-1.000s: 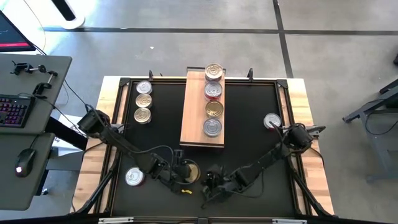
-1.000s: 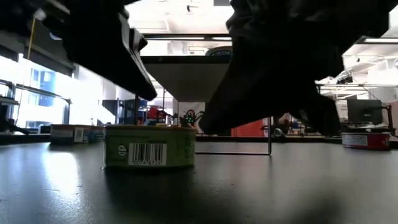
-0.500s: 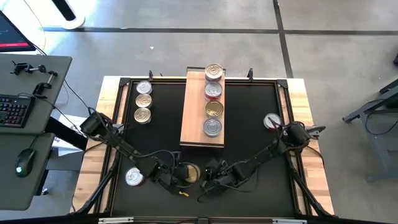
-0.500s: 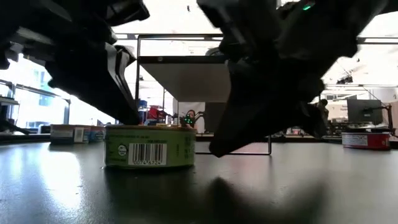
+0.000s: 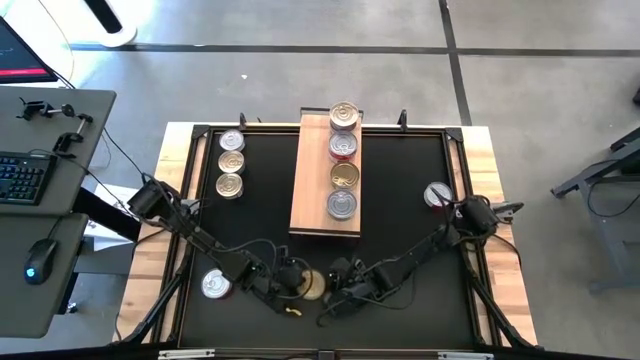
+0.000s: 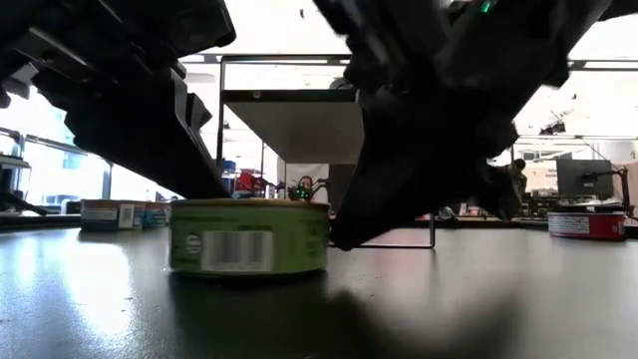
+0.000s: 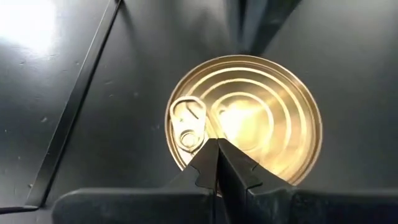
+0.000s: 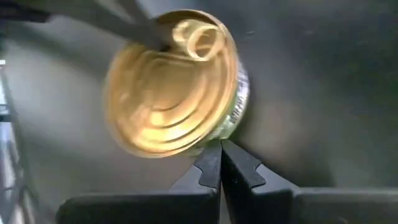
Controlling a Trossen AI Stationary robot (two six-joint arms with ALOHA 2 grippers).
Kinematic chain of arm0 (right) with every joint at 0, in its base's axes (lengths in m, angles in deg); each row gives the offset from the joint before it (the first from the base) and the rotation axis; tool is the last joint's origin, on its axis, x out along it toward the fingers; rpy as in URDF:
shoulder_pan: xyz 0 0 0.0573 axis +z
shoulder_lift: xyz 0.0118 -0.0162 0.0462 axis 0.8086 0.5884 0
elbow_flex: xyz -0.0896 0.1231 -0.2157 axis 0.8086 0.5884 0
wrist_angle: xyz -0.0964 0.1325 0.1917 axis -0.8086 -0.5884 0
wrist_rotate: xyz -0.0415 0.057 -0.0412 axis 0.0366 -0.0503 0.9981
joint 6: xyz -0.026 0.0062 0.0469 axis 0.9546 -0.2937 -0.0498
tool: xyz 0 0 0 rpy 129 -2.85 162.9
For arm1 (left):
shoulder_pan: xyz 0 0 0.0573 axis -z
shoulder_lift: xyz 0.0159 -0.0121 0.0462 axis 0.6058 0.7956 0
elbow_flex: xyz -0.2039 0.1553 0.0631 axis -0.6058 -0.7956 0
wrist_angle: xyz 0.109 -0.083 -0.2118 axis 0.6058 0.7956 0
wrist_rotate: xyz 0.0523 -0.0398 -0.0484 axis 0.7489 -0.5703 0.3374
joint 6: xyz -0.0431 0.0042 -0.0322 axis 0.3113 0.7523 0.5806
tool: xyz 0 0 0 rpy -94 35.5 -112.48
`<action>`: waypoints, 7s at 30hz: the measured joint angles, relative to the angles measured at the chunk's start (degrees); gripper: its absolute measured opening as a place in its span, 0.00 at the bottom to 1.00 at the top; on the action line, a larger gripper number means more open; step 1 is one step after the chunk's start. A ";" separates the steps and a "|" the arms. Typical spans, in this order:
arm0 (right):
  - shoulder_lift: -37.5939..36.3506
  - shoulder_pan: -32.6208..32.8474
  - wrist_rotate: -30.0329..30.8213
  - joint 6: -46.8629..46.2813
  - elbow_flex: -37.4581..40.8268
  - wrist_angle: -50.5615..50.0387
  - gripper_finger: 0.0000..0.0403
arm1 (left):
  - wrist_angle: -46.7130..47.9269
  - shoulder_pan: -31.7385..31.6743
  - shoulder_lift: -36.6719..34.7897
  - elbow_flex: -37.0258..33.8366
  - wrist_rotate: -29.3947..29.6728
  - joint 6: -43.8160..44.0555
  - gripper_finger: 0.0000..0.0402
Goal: Stack canned seafood by type on shelf
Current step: Stack the green tuna can on top of the green tuna can on the shelf
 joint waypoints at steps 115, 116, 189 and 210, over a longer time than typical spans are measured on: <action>0.51 -11.48 -25.56 54.29 -27.74 -12.32 0.50 | 21.05 21.34 -25.34 -10.40 15.05 38.12 0.00; 1.76 -11.57 -25.62 56.13 -29.53 -14.59 0.55 | 20.72 21.69 -26.56 -10.40 14.91 39.01 0.00; 1.99 -23.31 30.40 63.73 -46.62 -80.46 0.31 | 15.45 20.63 -46.13 -10.34 25.89 6.51 0.00; 1.99 -26.28 27.32 62.59 -46.62 -80.40 0.33 | 15.28 20.63 -45.16 -10.34 26.00 10.56 0.00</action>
